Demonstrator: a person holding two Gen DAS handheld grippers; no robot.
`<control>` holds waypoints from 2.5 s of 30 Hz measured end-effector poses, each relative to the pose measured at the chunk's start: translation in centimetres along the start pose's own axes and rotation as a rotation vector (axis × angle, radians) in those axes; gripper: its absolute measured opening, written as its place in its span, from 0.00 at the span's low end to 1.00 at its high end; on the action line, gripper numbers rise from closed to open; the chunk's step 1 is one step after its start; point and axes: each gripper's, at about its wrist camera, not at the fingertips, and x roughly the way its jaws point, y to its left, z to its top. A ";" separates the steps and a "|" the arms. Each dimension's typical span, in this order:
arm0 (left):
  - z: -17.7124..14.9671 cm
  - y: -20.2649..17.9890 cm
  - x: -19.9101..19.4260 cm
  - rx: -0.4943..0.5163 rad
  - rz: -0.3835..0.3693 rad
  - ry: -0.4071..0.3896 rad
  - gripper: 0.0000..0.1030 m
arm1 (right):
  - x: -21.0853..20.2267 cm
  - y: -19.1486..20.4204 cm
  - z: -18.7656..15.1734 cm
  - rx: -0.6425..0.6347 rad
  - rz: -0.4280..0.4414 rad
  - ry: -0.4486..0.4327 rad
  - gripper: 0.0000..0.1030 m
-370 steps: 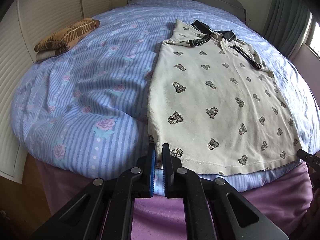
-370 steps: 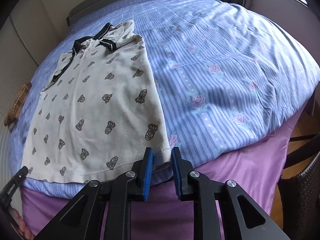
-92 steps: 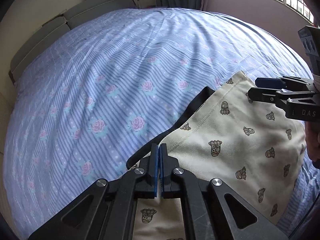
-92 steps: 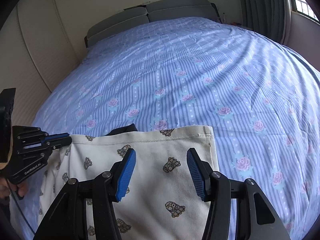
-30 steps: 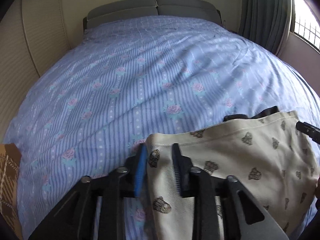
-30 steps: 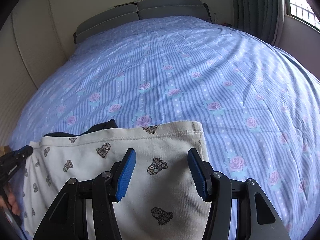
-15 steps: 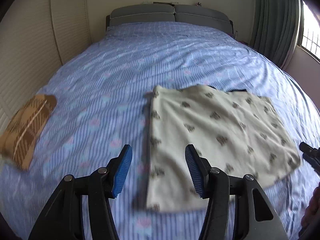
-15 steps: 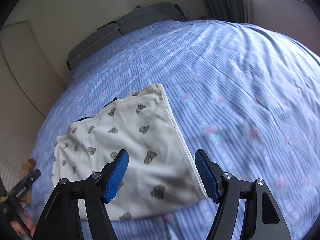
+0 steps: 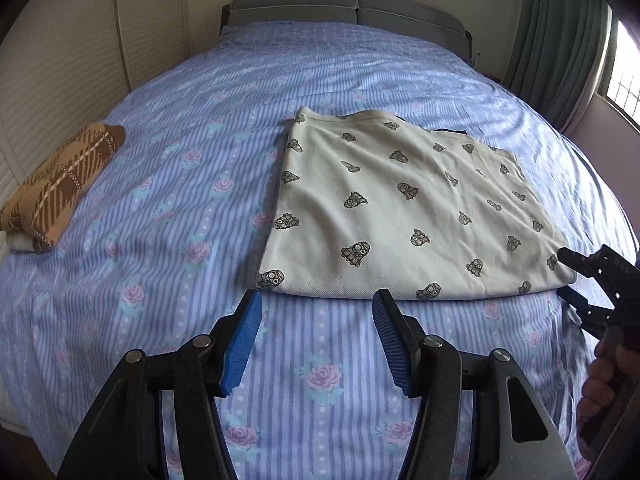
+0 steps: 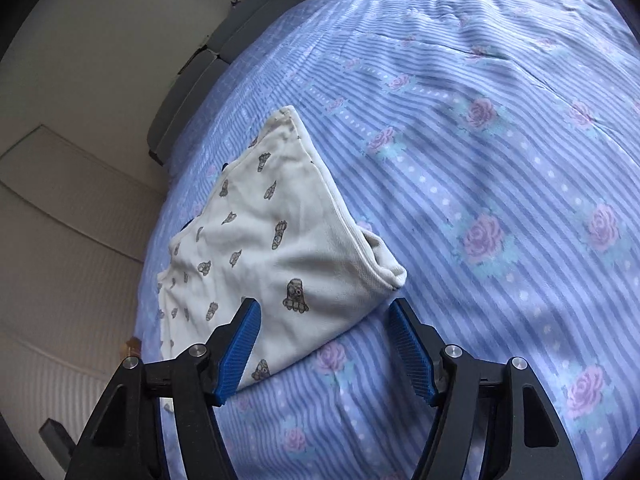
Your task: Fold small clothes
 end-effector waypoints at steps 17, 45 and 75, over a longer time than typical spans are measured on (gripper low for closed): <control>0.4 1.0 -3.1 0.002 -0.007 -0.057 0.55 | 1.0 0.0 0.8 0.130 0.087 -0.075 0.09; -3.0 18.4 -4.3 -0.254 0.044 -0.049 0.55 | 11.9 28.0 -22.7 -1.379 -0.207 0.091 0.09; 15.1 3.9 12.5 0.038 -0.224 0.064 0.34 | 7.6 18.3 -3.8 -0.631 -0.189 -0.162 0.50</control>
